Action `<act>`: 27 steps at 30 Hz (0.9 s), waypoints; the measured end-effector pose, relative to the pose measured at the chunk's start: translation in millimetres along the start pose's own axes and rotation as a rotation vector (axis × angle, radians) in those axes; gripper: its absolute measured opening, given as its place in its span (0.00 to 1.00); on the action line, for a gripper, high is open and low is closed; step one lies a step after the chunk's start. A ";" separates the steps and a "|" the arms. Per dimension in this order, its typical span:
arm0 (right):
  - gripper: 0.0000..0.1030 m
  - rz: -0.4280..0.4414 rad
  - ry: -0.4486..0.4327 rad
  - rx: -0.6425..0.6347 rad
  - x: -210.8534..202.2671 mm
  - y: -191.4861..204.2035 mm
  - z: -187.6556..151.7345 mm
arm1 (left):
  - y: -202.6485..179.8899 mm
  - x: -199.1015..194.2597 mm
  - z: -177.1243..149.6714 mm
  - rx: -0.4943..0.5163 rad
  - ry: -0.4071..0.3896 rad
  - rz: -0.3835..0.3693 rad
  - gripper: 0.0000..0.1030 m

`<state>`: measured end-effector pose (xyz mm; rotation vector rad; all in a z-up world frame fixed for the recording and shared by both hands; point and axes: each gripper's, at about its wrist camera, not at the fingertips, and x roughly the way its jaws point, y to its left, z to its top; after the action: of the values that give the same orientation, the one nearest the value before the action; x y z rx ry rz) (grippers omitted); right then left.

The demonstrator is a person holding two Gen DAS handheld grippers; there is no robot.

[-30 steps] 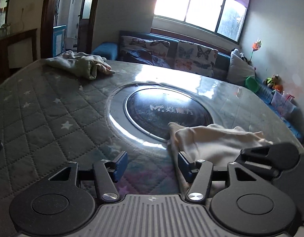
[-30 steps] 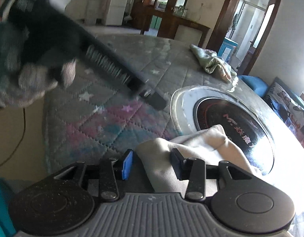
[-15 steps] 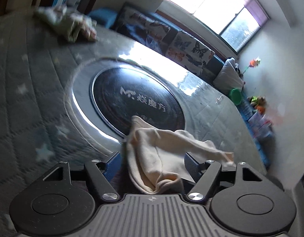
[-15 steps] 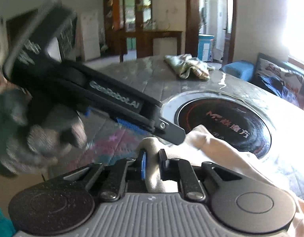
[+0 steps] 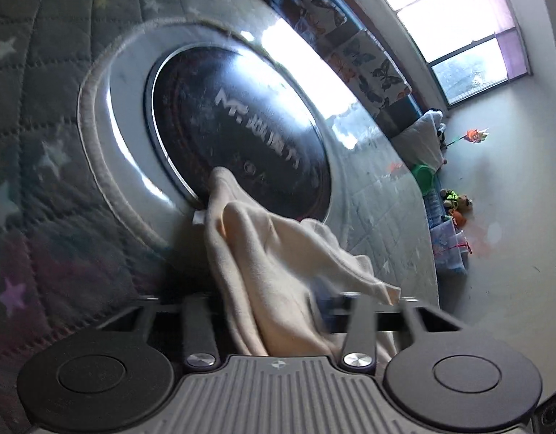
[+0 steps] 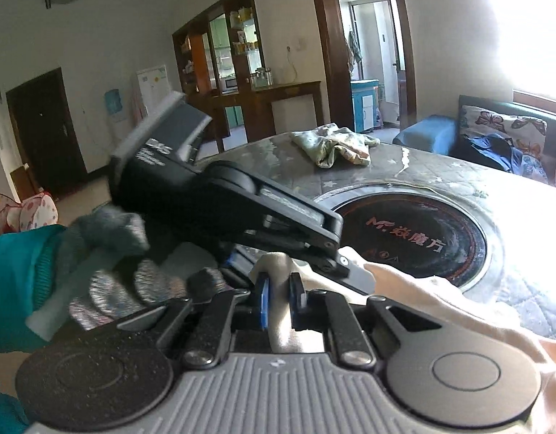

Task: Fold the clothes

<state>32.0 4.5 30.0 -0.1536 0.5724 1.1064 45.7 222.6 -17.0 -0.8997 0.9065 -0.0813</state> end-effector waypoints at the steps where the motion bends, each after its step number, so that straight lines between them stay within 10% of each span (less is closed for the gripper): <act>1: 0.09 0.004 0.002 -0.004 -0.3 0.8 -1.3 | 1.0 0.7 -0.3 -0.002 0.000 0.000 0.24; 11: 0.24 -0.073 -0.006 0.036 -22.7 -11.6 -16.9 | -1.5 0.5 -1.8 0.043 -0.016 0.026 0.17; 22: 0.34 -0.425 0.002 0.278 -75.5 -113.8 -56.6 | -7.8 -0.1 -5.1 0.105 -0.033 0.065 0.17; 27: 0.40 -0.451 -0.016 0.415 -79.1 -156.1 -75.4 | -10.7 -0.3 -6.0 0.123 -0.038 0.081 0.18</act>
<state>116.4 -159.3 -18.7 0.0863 0.6998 0.5361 44.4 212.0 -11.0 -0.7471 0.8921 -0.0494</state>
